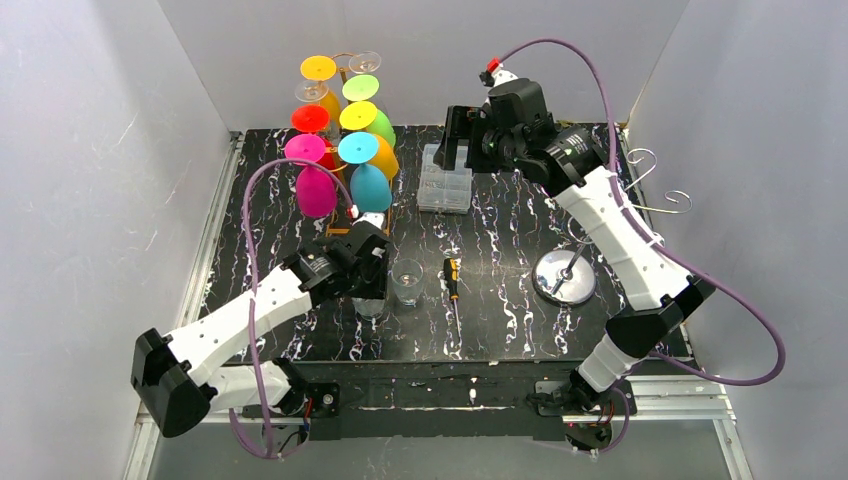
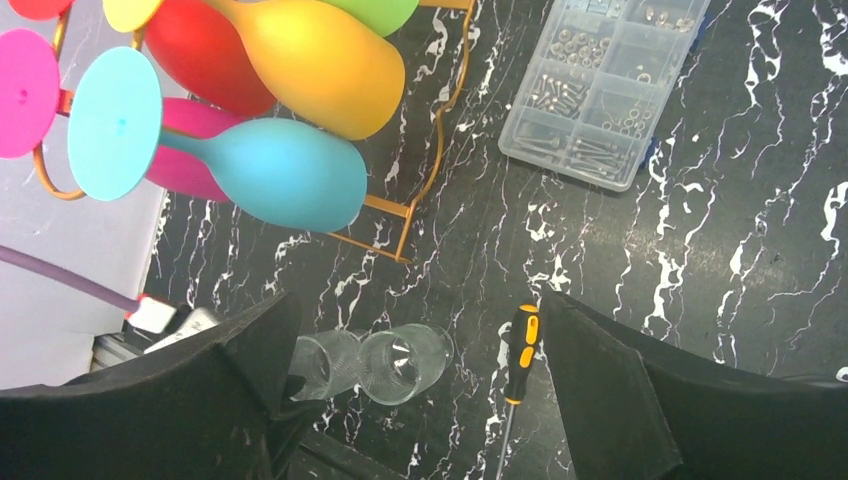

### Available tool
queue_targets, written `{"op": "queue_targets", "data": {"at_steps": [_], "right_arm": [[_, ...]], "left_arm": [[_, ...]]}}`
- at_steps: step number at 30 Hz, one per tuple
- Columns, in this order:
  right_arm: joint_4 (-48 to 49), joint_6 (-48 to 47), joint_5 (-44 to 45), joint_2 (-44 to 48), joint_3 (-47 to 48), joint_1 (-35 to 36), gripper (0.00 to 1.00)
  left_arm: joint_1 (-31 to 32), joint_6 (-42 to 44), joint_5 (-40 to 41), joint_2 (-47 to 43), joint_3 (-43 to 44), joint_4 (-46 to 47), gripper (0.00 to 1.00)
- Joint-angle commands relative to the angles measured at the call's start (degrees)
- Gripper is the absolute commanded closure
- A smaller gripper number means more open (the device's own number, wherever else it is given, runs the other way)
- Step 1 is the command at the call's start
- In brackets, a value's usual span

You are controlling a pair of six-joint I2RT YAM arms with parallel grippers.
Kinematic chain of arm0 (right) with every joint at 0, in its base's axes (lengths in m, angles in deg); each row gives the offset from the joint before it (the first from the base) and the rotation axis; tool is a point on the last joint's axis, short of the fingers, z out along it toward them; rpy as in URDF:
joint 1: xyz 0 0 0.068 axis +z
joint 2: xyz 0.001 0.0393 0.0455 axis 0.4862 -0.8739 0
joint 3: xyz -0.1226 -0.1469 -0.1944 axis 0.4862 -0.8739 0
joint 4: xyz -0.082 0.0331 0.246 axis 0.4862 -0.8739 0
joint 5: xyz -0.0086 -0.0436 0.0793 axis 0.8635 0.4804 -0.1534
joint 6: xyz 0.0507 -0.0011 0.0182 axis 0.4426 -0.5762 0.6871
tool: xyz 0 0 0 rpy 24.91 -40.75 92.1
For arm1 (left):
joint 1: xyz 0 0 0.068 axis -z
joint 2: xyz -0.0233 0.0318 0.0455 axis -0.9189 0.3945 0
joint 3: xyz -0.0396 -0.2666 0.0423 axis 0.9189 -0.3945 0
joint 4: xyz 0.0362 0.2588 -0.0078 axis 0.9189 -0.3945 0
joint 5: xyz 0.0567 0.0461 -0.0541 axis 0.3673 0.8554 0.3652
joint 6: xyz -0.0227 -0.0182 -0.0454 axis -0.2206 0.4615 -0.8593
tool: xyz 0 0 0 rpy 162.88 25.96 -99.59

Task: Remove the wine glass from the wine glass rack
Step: Place the wine glass at the center of the board.

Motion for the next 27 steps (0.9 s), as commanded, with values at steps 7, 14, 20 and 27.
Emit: {"op": "queue_targets", "data": {"at_steps": [7,14,20,27], "right_arm": [[7.0,1.8,-4.9,4.8,-6.1,0.5,0.02],[12.4,6.2,-13.1,5.7,-8.9,0.5,0.01],[17.6,10.7,-17.4,6.9,-11.1,0.5,0.04],[25.7,18.3,-22.9,3.2,-10.9,0.5,0.11]], "left_arm": [[0.3,4.0,-2.7,-5.6,11.3,-10.9,0.61],[0.2,4.8,-5.5,-7.1,20.0,-16.7,0.56],[0.0,5.8,-1.3,-4.8,32.9,-22.7,0.44],[-2.7,7.0,1.7,-2.3,42.8,-23.2,0.30]]}}
